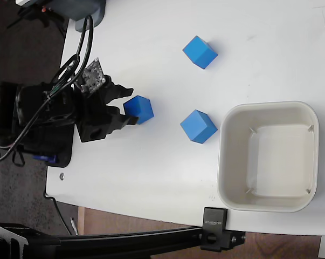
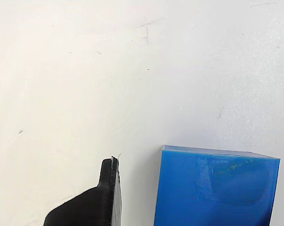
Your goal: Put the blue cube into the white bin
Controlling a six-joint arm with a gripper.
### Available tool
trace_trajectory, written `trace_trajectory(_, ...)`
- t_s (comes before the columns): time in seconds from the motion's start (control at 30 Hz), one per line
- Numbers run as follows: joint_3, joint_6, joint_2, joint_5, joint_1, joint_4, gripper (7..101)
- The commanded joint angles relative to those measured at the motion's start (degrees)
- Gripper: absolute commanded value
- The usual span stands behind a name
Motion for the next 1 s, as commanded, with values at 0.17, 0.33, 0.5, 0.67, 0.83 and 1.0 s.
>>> trace_trajectory(0.17,-0.62,-0.26,-2.29,-1.32,0.79,-4.04,98.1)
trace_trajectory(0.33,-1.14,-0.26,-3.43,-1.32,1.32,-4.57,95.7)
trace_trajectory(0.5,-1.58,-0.35,-4.13,-0.97,1.41,-4.13,88.2)
trace_trajectory(0.67,-1.32,0.09,-3.25,0.53,1.23,-3.78,69.1)
trace_trajectory(0.83,-0.88,0.88,-1.67,2.29,0.88,-3.87,48.1)
trace_trajectory(1.0,-1.67,1.05,0.35,2.29,1.32,-2.29,42.2)
